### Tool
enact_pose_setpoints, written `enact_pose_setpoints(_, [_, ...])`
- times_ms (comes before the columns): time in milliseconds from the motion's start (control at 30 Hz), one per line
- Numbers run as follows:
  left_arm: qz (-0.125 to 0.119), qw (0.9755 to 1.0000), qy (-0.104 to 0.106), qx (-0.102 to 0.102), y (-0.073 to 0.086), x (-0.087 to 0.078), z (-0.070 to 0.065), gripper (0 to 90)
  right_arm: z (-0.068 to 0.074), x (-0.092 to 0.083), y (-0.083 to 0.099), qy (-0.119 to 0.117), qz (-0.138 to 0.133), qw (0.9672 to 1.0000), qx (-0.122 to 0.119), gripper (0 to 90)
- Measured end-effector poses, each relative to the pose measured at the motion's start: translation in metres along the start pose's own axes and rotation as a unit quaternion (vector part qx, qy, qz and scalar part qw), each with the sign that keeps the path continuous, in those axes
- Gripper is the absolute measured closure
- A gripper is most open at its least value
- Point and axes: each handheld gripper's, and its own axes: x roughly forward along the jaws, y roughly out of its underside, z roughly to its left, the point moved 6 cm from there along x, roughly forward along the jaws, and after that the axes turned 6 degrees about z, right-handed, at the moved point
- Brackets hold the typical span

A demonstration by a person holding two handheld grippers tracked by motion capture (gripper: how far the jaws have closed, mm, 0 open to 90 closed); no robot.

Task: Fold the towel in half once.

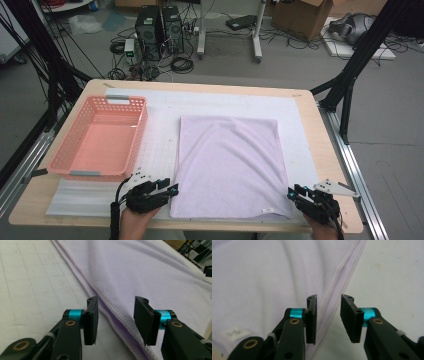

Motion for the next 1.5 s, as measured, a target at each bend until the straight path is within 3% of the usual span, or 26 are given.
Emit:
enact_pose_setpoints(100, [0.024, 0.9997, 0.008, 0.003, 0.006, 0.005, -0.004, 51.6, 0.0, 0.013, 0.0, -0.014, 0.027, 0.9995, 0.012, 57.0])
enact_pose_setpoints(167, [0.022, 0.9997, 0.009, 0.007, 0.007, 0.006, -0.008, 50.8, 0.003, 0.017, 0.002, 0.006, 0.025, 0.9997, -0.005, 62.4])
enact_pose_setpoints(200, [0.025, 0.9996, 0.003, 0.012, 0.009, 0.007, -0.01, 55.7, 0.003, 0.017, 0.002, 0.014, 0.028, 0.9994, -0.014, 73.9])
enact_pose_setpoints(233, [0.025, 0.9992, -0.017, 0.026, 0.01, 0.008, -0.011, 67.0, 0.004, 0.016, 0.002, -0.007, 0.031, 0.9994, -0.013, 85.6])
enact_pose_setpoints(267, [0.028, 0.9988, -0.025, 0.033, 0.011, 0.008, -0.011, 77.3, 0.004, 0.016, 0.003, -0.012, 0.031, 0.9994, -0.009, 86.1])
enact_pose_setpoints(300, [0.033, 0.9992, -0.015, 0.015, 0.011, 0.007, -0.01, 84.4, 0.005, 0.015, 0.003, -0.009, 0.032, 0.9994, -0.008, 86.8])
enact_pose_setpoints(400, [0.036, 0.9992, -0.013, 0.008, 0.013, 0.003, -0.011, 86.0, 0.005, 0.011, 0.004, -0.008, 0.035, 0.9993, -0.014, 87.4])
enact_pose_setpoints(500, [0.039, 0.9992, 0.008, 0.001, 0.019, -0.006, -0.015, 86.1, 0.003, -0.001, 0.01, -0.017, 0.034, 0.9992, -0.013, 87.5])
enact_pose_setpoints(700, [0.039, 0.9986, 0.033, 0.014, 0.034, -0.026, -0.028, 84.4, 0.012, -0.026, 0.028, -0.03, 0.04, 0.9985, -0.024, 87.3])
enact_pose_setpoints(733, [0.028, 0.9988, 0.031, 0.024, 0.031, -0.027, -0.028, 80.0, 0.013, -0.027, 0.03, -0.031, 0.043, 0.9983, -0.025, 86.7])
enact_pose_setpoints(800, [0.008, 0.999, 0.029, 0.035, 0.019, -0.024, -0.025, 55.7, 0.011, -0.025, 0.029, -0.032, 0.049, 0.998, -0.025, 73.5])
enact_pose_setpoints(833, [0.002, 0.9989, 0.029, 0.036, 0.012, -0.023, -0.023, 54.7, 0.009, -0.023, 0.027, -0.023, 0.044, 0.9985, -0.023, 69.0])
enact_pose_setpoints(967, [-0.018, 0.9982, 0.022, 0.053, -0.016, -0.007, -0.013, 49.8, 0.005, -0.02, 0.012, -0.019, 0.017, 0.999, -0.036, 66.7])
enact_pose_setpoints(1067, [-0.015, 0.9974, 0.013, 0.07, -0.033, 0.008, -0.004, 49.1, 0.001, -0.016, 0.002, -0.016, 0.0, 0.999, -0.043, 66.1])
enact_pose_setpoints(1200, [-0.004, 0.9988, 0.014, 0.047, -0.049, 0.028, 0.01, 50.3, -0.005, -0.008, -0.007, -0.018, -0.008, 0.999, -0.039, 66.3])
enact_pose_setpoints(1367, [0.024, 0.9988, -0.016, 0.041, -0.053, 0.05, 0.026, 53.7, -0.005, -0.001, -0.009, -0.024, 0.0, 0.9987, -0.046, 65.3])
enact_pose_setpoints(1500, [0.025, 0.9983, -0.036, 0.039, -0.06, 0.06, 0.031, 60.7, -0.007, 0.001, -0.008, -0.024, 0.004, 0.9986, -0.046, 64.5])
